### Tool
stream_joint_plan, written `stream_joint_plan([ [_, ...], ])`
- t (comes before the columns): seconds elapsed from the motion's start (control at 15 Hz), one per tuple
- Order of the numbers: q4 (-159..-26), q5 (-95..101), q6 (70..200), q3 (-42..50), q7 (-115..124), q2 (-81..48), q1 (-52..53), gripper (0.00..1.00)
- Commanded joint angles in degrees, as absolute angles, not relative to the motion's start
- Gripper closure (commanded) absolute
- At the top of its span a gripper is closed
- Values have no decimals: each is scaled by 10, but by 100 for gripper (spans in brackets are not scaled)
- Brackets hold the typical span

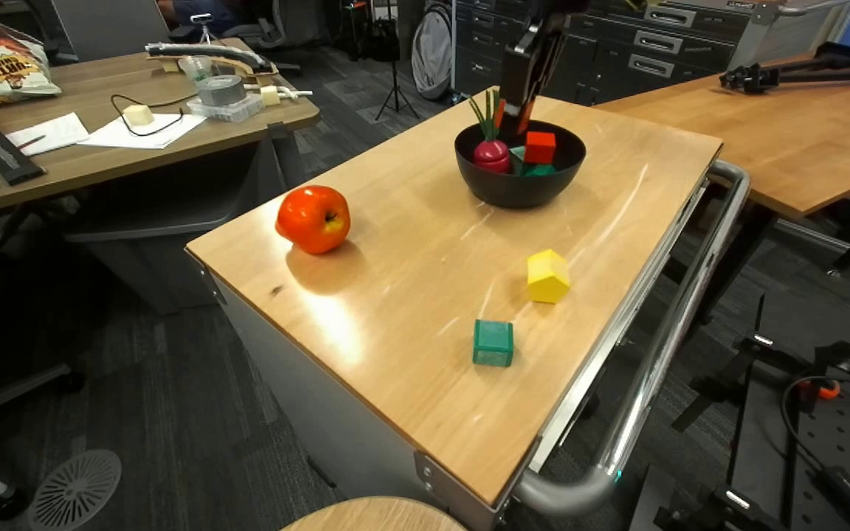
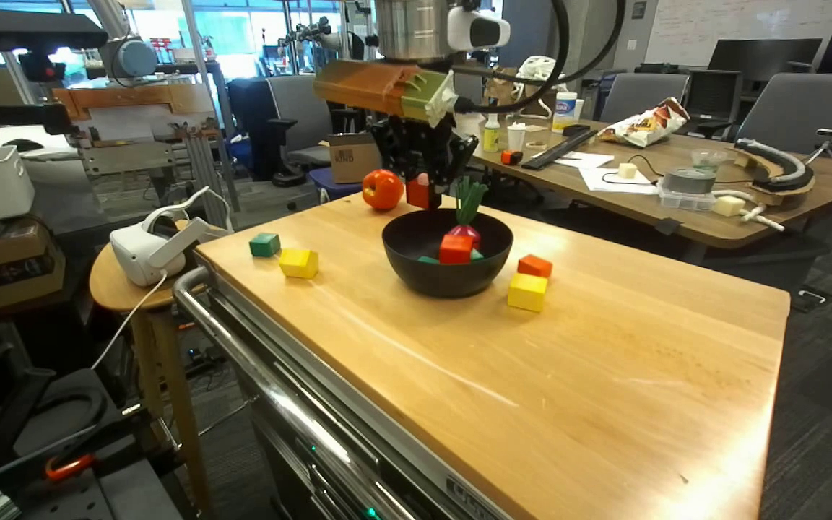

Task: Put the objects that are near the edge away from you in the bowl except the apple which you must move to the left, then put the rest of the blocks one at a time in the bowl, then move the apple to the right

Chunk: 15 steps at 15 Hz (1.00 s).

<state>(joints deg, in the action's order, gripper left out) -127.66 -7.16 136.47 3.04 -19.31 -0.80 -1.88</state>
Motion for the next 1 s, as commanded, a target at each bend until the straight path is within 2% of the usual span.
stream_joint_plan([
  [0.0, -1259, -68, 1323, 27, -185, -28, -22, 86],
  [0.07, -1261, -65, 1323, 27, -184, -30, -23, 86],
  [0.13, -1262, -68, 1324, 27, -188, -31, -24, 72],
  [0.2, -1265, -67, 1332, 28, -186, -30, -25, 43],
  [0.27, -1265, -69, 1334, 28, -188, -27, -27, 42],
  [0.33, -1265, -71, 1337, 30, -192, -21, -30, 36],
  [0.6, -1264, -62, 1363, 44, -198, 8, -44, 4],
  [0.67, -1267, -51, 1380, 50, -198, 16, -50, 1],
  [0.93, -1264, -35, 1419, 81, -200, 12, -78, 0],
])
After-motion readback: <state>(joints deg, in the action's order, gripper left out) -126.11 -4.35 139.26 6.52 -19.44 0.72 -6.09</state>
